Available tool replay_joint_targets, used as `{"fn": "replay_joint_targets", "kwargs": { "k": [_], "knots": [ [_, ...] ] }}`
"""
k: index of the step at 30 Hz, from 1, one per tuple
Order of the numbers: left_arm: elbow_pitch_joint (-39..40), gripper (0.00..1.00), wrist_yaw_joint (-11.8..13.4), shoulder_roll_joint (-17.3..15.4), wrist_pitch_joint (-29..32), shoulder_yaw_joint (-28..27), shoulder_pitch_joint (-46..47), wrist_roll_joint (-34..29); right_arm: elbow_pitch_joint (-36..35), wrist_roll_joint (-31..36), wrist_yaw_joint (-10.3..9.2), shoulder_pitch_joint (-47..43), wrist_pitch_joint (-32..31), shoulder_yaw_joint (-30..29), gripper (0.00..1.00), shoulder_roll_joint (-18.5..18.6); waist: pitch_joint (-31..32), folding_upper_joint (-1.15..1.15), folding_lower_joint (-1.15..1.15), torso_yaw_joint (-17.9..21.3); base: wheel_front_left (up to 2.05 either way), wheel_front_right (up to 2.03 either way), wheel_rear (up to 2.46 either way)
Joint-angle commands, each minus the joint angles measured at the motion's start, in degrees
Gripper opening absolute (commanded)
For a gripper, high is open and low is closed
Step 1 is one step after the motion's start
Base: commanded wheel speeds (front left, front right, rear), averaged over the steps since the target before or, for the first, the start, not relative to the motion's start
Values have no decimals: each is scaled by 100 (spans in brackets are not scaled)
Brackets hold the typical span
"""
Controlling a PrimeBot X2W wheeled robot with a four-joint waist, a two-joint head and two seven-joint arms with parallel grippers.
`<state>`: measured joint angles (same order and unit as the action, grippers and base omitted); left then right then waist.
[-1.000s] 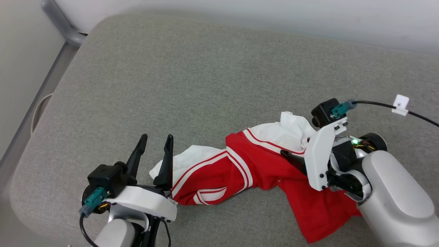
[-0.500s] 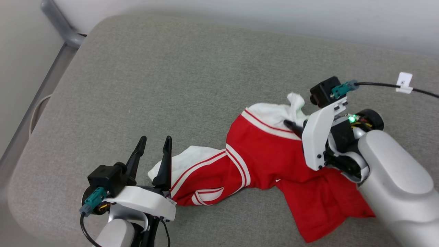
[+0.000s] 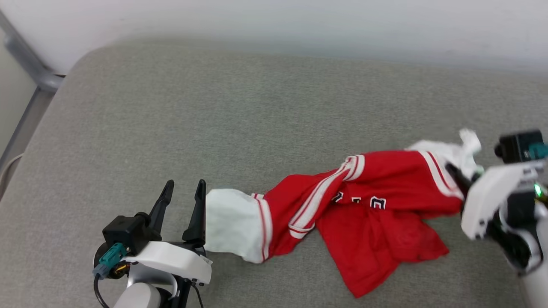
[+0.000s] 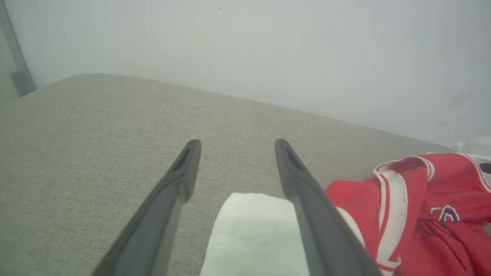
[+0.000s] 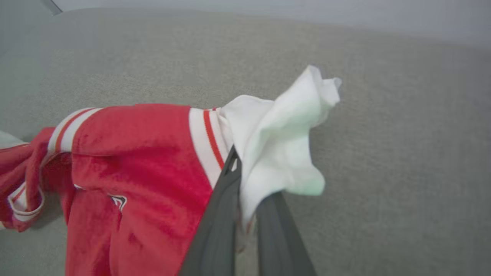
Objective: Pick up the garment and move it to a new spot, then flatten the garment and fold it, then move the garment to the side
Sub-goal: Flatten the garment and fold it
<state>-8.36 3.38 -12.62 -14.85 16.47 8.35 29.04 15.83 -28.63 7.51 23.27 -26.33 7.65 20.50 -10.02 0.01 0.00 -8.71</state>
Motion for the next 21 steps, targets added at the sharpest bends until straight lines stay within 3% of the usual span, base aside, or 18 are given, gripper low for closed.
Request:
{"fn": "replay_joint_targets", "kwargs": {
  "k": [1,7,8,9,10,11,21],
  "knots": [
    [49,100,14,-51,10,-8,-45,17,-181,161,-4,-428,-38,-300,0,-168,46,-1,0,119,0,0,0],
    [139,100,53,-112,103,-6,-64,28,-826,695,-4,-1971,-235,-1532,0,-1050,27,-1,0,252,0,0,0],
    [154,100,58,-126,104,-11,-69,27,-893,788,-4,-2163,-266,-1651,9,-1203,21,-1,0,273,0,0,0],
    [168,100,65,-140,120,-17,-78,32,-958,813,-4,-2294,-240,-1739,9,-1333,10,-1,0,294,0,0,0],
    [178,100,66,-159,135,-24,-83,41,-1029,841,-4,-2367,-135,-1830,49,-1435,-5,-1,0,313,0,0,0],
    [185,100,65,-170,137,-27,-81,49,-1083,875,-4,-2420,-10,-1890,100,-1499,-14,-1,0,323,0,0,0],
    [159,100,114,-254,207,-36,-167,85,-1555,1140,-4,-2444,1817,-2196,100,-1762,93,-1,0,342,0,0,0]
  ]
}}
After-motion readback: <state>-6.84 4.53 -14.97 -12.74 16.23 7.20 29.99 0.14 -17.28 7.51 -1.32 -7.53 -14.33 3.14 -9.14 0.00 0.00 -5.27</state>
